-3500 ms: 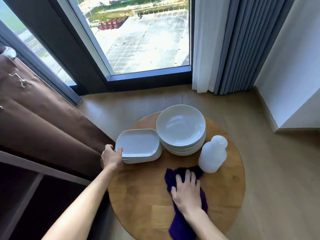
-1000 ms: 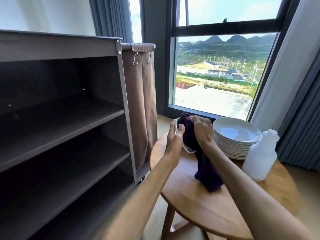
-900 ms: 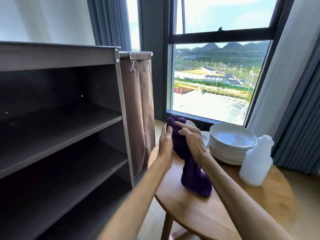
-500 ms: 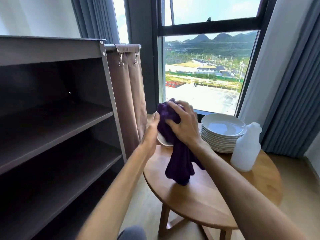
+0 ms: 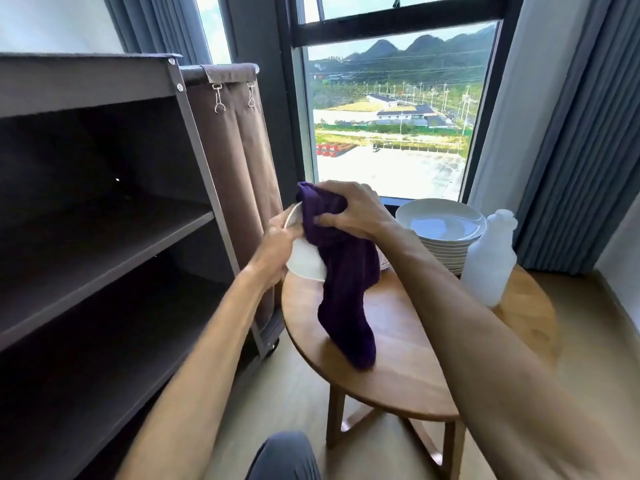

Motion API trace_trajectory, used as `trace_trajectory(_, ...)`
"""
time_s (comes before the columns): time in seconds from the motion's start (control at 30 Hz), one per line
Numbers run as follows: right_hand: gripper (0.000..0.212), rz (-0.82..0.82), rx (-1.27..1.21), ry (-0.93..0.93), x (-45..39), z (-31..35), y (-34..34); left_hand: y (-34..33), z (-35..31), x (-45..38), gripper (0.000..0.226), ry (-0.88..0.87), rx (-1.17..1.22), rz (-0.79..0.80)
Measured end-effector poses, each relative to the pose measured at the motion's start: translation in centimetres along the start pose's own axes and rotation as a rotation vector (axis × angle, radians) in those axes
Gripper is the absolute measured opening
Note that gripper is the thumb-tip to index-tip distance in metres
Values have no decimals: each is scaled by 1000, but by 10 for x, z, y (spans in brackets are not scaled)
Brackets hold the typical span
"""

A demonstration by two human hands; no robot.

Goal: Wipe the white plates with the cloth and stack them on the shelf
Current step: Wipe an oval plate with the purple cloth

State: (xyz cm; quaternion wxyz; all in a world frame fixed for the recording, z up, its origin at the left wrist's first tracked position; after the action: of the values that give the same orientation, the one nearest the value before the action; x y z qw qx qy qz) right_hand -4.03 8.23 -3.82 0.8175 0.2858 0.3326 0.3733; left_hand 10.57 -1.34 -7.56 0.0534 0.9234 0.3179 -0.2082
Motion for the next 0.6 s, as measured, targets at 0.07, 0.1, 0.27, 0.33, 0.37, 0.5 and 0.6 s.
trace_trajectory(0.07,57,9,25,-46,-4,-6,-1,-1,5,3,37,-8,-9,-2)
trace_trajectory(0.1,48,37,11,-56,-6,-8,-1,-1,6,5,38,-2,-1,-13)
trace_trajectory(0.27,20,228,-165,-156,-14,-22,8,8,2,6,34,58,-33,-45)
trace_trajectory(0.33,17,234,-180,-208,-13,-31,13,17,1,5,30,65,-37,-66)
trace_trajectory(0.37,18,216,-204,-227,-12,-35,14,20,0,4,29,59,-35,-77)
trace_trajectory(0.5,16,40,-464,-395,2,-54,11,24,-5,4,27,44,58,-188)
trace_trajectory(0.6,13,-144,-759,-559,20,-59,-9,14,3,5,24,41,157,-340)
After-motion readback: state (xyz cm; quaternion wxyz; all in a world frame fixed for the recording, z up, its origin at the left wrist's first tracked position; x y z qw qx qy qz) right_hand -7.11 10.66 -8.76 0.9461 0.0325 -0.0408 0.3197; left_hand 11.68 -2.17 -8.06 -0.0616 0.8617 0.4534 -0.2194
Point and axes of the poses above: each hand's wrist, its own x-axis away from the middle knuckle, its own y-axis out of the back of the hand, z = x × y, the point moved 1 cm from there along -x, towards the middle knuckle, and after that the axes turned 9 degrees about -y, right-handed, at the moved point
